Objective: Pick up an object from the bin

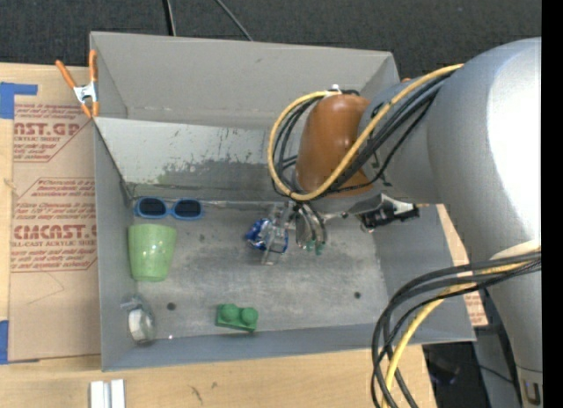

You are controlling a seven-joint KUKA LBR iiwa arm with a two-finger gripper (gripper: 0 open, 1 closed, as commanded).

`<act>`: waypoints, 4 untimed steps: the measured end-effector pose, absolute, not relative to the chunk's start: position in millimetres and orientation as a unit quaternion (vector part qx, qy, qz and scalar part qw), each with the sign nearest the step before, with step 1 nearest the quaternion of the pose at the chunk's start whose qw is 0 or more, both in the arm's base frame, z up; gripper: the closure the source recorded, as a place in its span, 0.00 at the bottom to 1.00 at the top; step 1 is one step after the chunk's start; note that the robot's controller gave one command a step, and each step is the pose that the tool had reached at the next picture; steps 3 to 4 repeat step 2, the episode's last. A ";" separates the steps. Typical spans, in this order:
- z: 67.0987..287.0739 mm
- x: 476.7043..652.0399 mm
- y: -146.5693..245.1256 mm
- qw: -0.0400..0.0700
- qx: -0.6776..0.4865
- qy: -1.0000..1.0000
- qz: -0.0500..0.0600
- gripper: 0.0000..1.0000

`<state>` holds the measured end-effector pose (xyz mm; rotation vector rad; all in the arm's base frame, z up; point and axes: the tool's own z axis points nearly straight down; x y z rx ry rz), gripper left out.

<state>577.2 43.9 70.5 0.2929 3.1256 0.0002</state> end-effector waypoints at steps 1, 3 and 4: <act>260.7 575.4 30.5 0.006 0.043 0.999 0.000 1.00; 260.4 571.7 -25.4 0.002 -0.169 0.986 -0.001 1.00; 260.4 571.7 -25.4 0.002 -0.169 0.986 -0.001 1.00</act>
Offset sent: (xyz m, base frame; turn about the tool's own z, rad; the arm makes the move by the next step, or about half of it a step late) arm -0.0040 -0.0137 0.1850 -0.1015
